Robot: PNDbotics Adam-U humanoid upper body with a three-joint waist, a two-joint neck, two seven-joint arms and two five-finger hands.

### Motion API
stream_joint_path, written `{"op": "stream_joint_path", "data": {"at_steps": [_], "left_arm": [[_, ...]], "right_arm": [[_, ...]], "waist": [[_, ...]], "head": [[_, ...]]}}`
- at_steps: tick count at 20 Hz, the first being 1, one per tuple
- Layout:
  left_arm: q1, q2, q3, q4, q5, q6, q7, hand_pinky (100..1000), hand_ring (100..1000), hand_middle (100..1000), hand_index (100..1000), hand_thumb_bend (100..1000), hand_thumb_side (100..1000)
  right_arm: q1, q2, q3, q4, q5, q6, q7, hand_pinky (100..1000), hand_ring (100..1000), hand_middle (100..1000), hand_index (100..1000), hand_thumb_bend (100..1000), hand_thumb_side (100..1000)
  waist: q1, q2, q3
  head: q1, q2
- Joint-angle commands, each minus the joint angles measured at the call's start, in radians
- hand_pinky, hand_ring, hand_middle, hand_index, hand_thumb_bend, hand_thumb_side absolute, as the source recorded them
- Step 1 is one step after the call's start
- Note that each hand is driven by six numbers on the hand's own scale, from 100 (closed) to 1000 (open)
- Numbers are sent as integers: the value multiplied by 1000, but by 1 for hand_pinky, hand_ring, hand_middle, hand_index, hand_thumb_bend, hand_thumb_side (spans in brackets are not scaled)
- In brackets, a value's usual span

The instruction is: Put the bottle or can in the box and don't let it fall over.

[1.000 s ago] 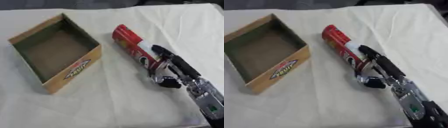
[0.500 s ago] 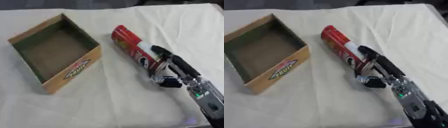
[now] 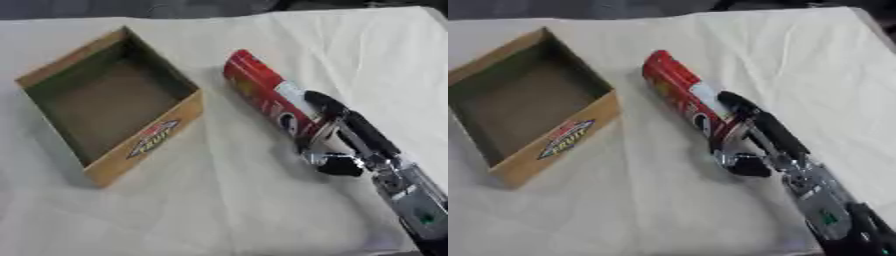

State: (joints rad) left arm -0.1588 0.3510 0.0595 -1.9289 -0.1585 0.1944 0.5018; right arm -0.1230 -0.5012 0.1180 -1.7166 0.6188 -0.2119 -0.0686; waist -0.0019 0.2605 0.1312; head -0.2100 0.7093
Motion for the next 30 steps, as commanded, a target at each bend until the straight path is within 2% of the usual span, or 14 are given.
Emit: {"op": "stream_joint_path", "data": {"at_steps": [1, 5, 9, 14, 24, 30], "left_arm": [[-4, 13, 11, -10, 5, -3, 1, 519, 809, 928, 715, 100, 744], [-3, 13, 11, -10, 7, -4, 1, 521, 808, 926, 715, 100, 743], [-2, 12, 12, -10, 10, -6, 2, 522, 808, 924, 714, 100, 742], [-3, 13, 13, -10, 13, -7, 2, 523, 808, 923, 713, 100, 742], [-4, 12, 15, -9, 15, -9, 2, 527, 805, 917, 711, 100, 739], [-3, 12, 15, -9, 18, -11, 1, 530, 804, 915, 710, 100, 739]], "right_arm": [[-11, -22, -6, -20, 34, -22, -60, 100, 1000, 585, 552, 100, 100], [-18, -24, -6, -20, 73, -36, -128, 100, 993, 537, 488, 100, 100], [-23, -24, -3, -14, 85, -42, -166, 100, 928, 495, 422, 100, 100], [-25, -25, -1, -14, 73, -58, -191, 100, 906, 483, 408, 100, 100], [-45, -41, -16, -43, 102, -105, -308, 100, 665, 324, 249, 100, 100], [-58, -48, -19, -50, 140, -150, -392, 100, 559, 286, 210, 100, 100]], "waist": [[3, 0, 1], [3, -1, 2], [2, -1, 4], [2, -1, 4], [-1, -4, 7], [-2, -5, 8]], "head": [[-4, -15], [-4, -14], [-6, -14], [-6, -14], [-8, -17], [-8, -17]]}}
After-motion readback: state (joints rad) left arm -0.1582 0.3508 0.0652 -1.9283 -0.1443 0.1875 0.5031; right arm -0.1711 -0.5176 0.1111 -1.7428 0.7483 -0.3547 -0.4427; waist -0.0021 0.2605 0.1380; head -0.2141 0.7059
